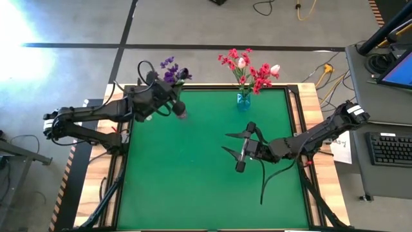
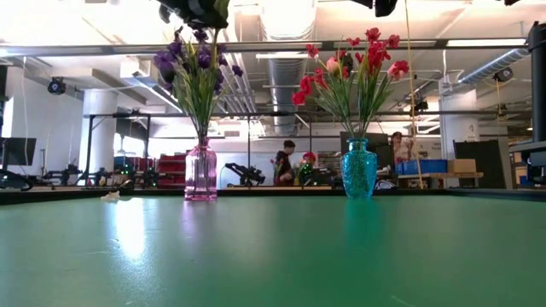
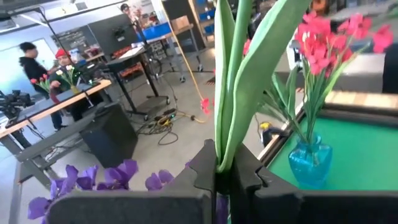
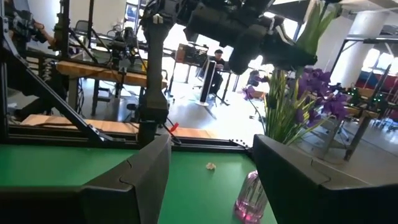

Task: Sort flowers into vase by color
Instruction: Put the black flower into the violet vase

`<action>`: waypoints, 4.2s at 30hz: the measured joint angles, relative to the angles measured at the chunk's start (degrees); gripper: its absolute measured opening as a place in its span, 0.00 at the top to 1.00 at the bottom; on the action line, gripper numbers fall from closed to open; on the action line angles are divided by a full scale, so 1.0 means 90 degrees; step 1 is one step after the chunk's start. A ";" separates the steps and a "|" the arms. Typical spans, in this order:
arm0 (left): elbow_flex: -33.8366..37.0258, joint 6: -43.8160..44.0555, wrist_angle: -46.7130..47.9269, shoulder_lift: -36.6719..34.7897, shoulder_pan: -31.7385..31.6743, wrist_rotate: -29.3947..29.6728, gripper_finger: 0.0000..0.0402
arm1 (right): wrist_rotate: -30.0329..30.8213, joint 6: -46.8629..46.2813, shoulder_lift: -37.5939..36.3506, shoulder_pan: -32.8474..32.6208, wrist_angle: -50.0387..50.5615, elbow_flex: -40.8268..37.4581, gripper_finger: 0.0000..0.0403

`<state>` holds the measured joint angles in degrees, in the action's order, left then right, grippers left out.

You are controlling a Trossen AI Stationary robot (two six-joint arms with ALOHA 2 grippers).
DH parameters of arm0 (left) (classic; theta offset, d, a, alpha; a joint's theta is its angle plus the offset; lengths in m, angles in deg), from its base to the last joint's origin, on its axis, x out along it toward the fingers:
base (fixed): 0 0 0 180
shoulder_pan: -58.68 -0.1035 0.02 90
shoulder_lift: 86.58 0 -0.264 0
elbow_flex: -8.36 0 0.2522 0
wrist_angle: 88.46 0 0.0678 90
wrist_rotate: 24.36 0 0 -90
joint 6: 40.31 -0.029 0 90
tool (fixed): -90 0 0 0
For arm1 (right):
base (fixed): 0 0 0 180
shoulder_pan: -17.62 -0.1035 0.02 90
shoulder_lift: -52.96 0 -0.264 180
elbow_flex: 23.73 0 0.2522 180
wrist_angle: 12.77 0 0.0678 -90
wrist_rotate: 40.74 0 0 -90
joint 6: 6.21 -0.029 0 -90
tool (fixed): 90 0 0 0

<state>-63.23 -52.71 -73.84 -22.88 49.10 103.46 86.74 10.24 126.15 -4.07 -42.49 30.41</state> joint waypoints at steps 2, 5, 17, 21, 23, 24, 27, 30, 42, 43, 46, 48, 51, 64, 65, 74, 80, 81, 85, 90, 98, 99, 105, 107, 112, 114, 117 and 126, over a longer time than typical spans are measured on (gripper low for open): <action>-0.0030 0.0095 -0.0150 -0.0002 0.0000 -0.0001 1.00 | 0.0000 0.0000 0.0000 0.0005 0.0000 0.0000 0.45; -0.0036 0.0094 -0.0271 -0.0012 -0.0004 0.0000 1.00 | -0.0002 0.0002 0.0000 0.0005 0.0000 0.0000 0.45; 0.0094 0.0137 -0.0287 -0.0015 -0.0240 0.0007 1.00 | -0.0002 0.0002 0.0002 0.0041 0.0090 0.0000 0.45; 0.0110 0.0123 -0.0310 -0.0015 -0.0241 0.0007 1.00 | -0.0002 0.0000 0.0002 0.0041 0.0135 0.0000 0.45; 0.0109 0.0102 -0.0339 -0.0015 -0.0241 0.0007 1.00 | -0.0002 0.0001 0.0002 0.0041 0.0142 0.0000 0.45; 0.0110 0.0098 -0.0377 -0.0015 -0.0241 0.0007 1.00 | -0.0002 0.0001 0.0002 0.0041 0.0143 0.0000 0.45; 0.0119 0.0099 -0.0448 -0.0016 -0.0241 0.0007 1.00 | -0.0003 0.0000 0.0002 0.0041 0.0149 0.0000 0.45; 0.0225 0.0078 -0.0559 -0.0015 -0.0241 0.0007 1.00 | -0.0002 0.0002 0.0002 0.0041 0.0157 0.0000 0.45; 0.0605 -0.0068 -0.1253 -0.0044 -0.0241 0.0010 1.00 | -0.0002 0.0001 0.0002 0.0041 0.0190 0.0000 0.45; 0.0605 -0.0068 -0.1243 -0.0044 -0.0238 0.0010 1.00 | -0.0002 0.0002 0.0002 0.0041 0.0191 0.0000 0.45; 0.0605 -0.0036 -0.1139 -0.0044 -0.0241 0.0028 1.00 | -0.0002 0.0002 0.0002 0.0041 0.0192 0.0000 0.45; 0.0610 -0.0014 -0.1034 -0.0044 -0.0241 0.0049 1.00 | -0.0002 0.0002 0.0002 0.0041 0.0210 0.0000 0.45; 0.0610 0.0106 -0.0864 -0.0044 -0.0241 0.0056 1.00 | 0.0001 0.0002 0.0002 0.0041 0.0281 0.0000 0.45; 0.0610 0.0738 -0.0507 -0.0051 -0.0241 0.0276 1.00 | 0.0002 0.0002 0.0005 0.0041 0.0284 0.0000 0.45; 0.0610 0.0804 -0.0426 -0.0051 -0.0241 0.0350 1.00 | 0.0002 0.0002 0.0005 0.0041 0.0284 0.0000 0.45; 0.0610 0.1165 -0.0098 -0.0051 -0.0241 0.0359 1.00 | 0.0005 -0.0078 0.0005 0.0041 0.0287 0.0000 0.45; 0.0610 0.1361 0.0148 -0.0051 -0.0238 0.0358 1.00 | 0.0005 -0.0106 0.0005 0.0041 0.0308 0.0000 0.45; 0.0610 0.1403 0.0191 -0.0051 -0.0238 0.0359 1.00 | 0.0005 -0.0110 0.0005 0.0041 0.0308 0.0000 0.45; 0.0610 0.1538 0.0375 -0.0051 -0.0238 0.0406 1.00 | 0.0005 -0.0118 0.0005 0.0041 0.0308 0.0000 0.45; 0.0610 0.1606 0.0408 -0.0051 -0.0238 0.0410 1.00 | 0.0006 -0.0117 0.0005 0.0041 0.0307 0.0000 0.45; 0.0610 0.1677 0.0453 0.0022 -0.0234 0.0406 1.00 | -0.0042 -0.0119 0.0005 0.0128 0.0302 0.0000 0.45; 0.0610 0.1678 0.0450 0.0021 -0.0230 0.0406 1.00 | -0.0125 -0.0149 0.0005 0.0197 0.0304 0.0000 0.45; 0.0610 0.1914 0.0430 0.0012 -0.0223 -0.0063 1.00 | -0.1207 -0.0675 0.0005 0.0909 0.0286 0.0000 0.45; 0.0610 0.2007 0.0410 0.0012 -0.0228 -0.0386 1.00 | -0.1453 -0.0751 0.0005 0.1193 0.0287 0.0030 0.45; 0.0610 0.1998 0.0363 0.0010 -0.0234 -0.0408 1.00 | -0.2058 -0.0998 0.0290 0.1809 0.0311 0.0329 0.45; 0.0610 0.1984 0.0338 0.0005 -0.0241 -0.0347 1.00 | -0.2118 -0.0883 0.0607 0.1946 0.0324 0.0611 0.45; 0.0610 0.1982 0.0362 -0.0005 -0.0241 -0.0311 1.00 | -0.1924 -0.0729 0.1135 0.2098 0.0571 0.1079 0.45; 0.0610 0.2263 0.0416 -0.0041 -0.0258 -0.0204 1.00 | -0.1715 -0.0489 0.2421 0.2541 0.0871 0.2510 0.45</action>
<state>-57.74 -32.35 -70.10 -23.25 46.78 101.62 71.30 5.84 147.94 18.80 -34.65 53.00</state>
